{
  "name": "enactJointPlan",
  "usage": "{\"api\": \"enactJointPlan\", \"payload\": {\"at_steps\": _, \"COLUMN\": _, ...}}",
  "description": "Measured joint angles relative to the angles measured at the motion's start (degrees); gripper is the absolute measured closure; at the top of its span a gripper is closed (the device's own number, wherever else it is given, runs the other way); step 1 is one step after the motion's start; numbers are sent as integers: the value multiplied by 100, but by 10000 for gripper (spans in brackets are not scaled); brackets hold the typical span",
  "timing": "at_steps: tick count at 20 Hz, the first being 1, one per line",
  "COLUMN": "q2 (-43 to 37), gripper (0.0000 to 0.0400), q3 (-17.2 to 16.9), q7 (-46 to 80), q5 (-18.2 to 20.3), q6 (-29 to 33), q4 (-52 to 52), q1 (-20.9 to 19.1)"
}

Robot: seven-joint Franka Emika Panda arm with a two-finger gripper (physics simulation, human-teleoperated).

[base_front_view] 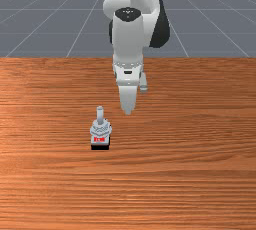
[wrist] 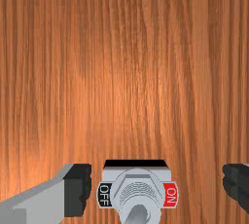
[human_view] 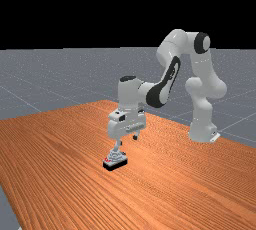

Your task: Turn on the trigger

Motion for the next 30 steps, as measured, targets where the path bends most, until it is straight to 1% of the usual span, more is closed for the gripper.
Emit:
{"api": "enactJointPlan", "payload": {"at_steps": 1, "q2": -154, "gripper": 156, "q3": -1, "q7": 0, "q5": 3, "q6": -1079, "q4": 446, "q1": 1}}
{"api": "enactJointPlan", "payload": {"at_steps": 2, "q2": -456, "gripper": 252, "q3": -1, "q7": 0, "q5": 4, "q6": -2171, "q4": 1171, "q1": 1}}
{"api": "enactJointPlan", "payload": {"at_steps": 3, "q2": -514, "gripper": 310, "q3": -1, "q7": 1, "q5": 4, "q6": -3358, "q4": 2324, "q1": 1}}
{"api": "enactJointPlan", "payload": {"at_steps": 4, "q2": -726, "gripper": 345, "q3": -2, "q7": 1, "q5": 4, "q6": -3341, "q4": 2482, "q1": -1}}
{"api": "enactJointPlan", "payload": {"at_steps": 5, "q2": -765, "gripper": 367, "q3": -2, "q7": 1, "q5": 4, "q6": -3339, "q4": 2503, "q1": -1}}
{"api": "enactJointPlan", "payload": {"at_steps": 7, "q2": -749, "gripper": 388, "q3": -2, "q7": 1, "q5": 4, "q6": -3385, "q4": 2545, "q1": -1}}
{"api": "enactJointPlan", "payload": {"at_steps": 10, "q2": -750, "gripper": 397, "q3": -2, "q7": 1, "q5": 4, "q6": -3374, "q4": 2534, "q1": -1}}
{"api": "enactJointPlan", "payload": {"at_steps": 19, "q2": -755, "gripper": 400, "q3": -20, "q7": 128, "q5": 10, "q6": -3335, "q4": 2509, "q1": 0}}
{"api": "enactJointPlan", "payload": {"at_steps": 22, "q2": -701, "gripper": 400, "q3": -12, "q7": 40, "q5": 7, "q6": -3429, "q4": 2595, "q1": -7}}
{"api": "enactJointPlan", "payload": {"at_steps": 23, "q2": -738, "gripper": 400, "q3": -6, "q7": -14, "q5": 4, "q6": -3344, "q4": 2523, "q1": -10}}
{"api": "enactJointPlan", "payload": {"at_steps": 24, "q2": -700, "gripper": 400, "q3": -10, "q7": 42, "q5": 6, "q6": -3425, "q4": 2590, "q1": -4}}
{"api": "enactJointPlan", "payload": {"at_steps": 26, "q2": -735, "gripper": 400, "q3": -1, "q7": -4, "q5": 95, "q6": -3335, "q4": 2512, "q1": -25}}
{"api": "enactJointPlan", "payload": {"at_steps": 29, "q2": -734, "gripper": 400, "q3": 0, "q7": -5, "q5": 105, "q6": -3332, "q4": 2508, "q1": -28}}
{"api": "enactJointPlan", "payload": {"at_steps": 30, "q2": -797, "gripper": 400, "q3": -6, "q7": 41, "q5": 30, "q6": -3188, "q4": 2391, "q1": -9}}
